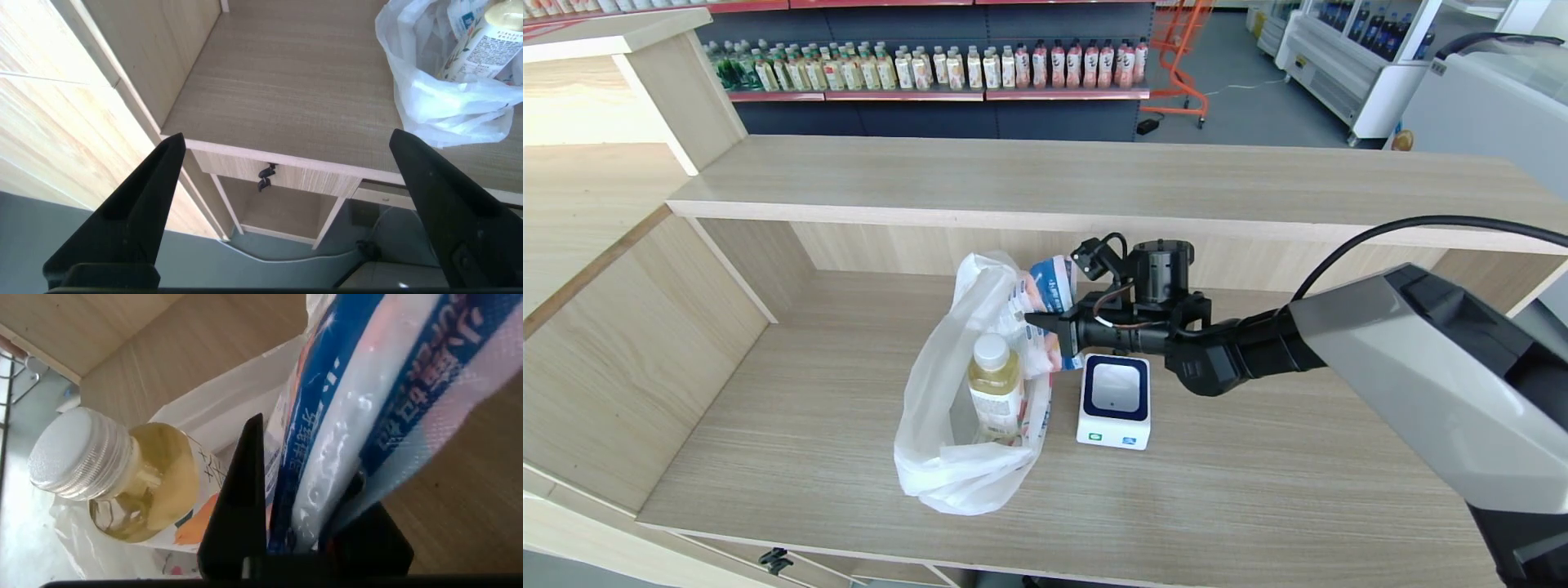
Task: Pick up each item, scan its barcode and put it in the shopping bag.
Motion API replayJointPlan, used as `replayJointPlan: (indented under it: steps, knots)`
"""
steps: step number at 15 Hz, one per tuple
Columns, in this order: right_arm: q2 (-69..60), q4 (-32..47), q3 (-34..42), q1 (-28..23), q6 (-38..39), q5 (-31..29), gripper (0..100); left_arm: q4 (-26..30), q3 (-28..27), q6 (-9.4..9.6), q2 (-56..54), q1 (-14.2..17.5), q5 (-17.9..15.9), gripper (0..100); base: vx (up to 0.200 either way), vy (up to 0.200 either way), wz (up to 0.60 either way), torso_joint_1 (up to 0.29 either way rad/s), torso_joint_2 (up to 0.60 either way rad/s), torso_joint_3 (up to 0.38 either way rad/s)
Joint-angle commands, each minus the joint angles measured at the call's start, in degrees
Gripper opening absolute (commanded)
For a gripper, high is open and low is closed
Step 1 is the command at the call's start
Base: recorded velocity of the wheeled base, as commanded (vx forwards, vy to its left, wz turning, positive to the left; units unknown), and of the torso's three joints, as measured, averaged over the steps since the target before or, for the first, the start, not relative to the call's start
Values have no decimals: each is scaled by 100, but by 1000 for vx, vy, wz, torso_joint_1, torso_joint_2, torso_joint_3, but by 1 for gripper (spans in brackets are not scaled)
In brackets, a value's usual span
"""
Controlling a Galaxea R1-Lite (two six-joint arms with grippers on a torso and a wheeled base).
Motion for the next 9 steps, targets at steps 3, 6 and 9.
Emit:
replayJointPlan:
  steps: [3, 6, 9]
  knots:
    - [-201, 6, 15, -11, 58, 44, 100, 1, 0, 1, -2, 0, 3, 100, 0, 0, 0, 0, 0, 0]
    - [-491, -38, 7, 60, 488, 53, 100, 1, 0, 1, -2, 0, 3, 100, 0, 0, 0, 0, 0, 0]
    - [-1423, -20, 868, -20, 743, 53, 100, 1, 0, 1, -2, 0, 3, 100, 0, 0, 0, 0, 0, 0]
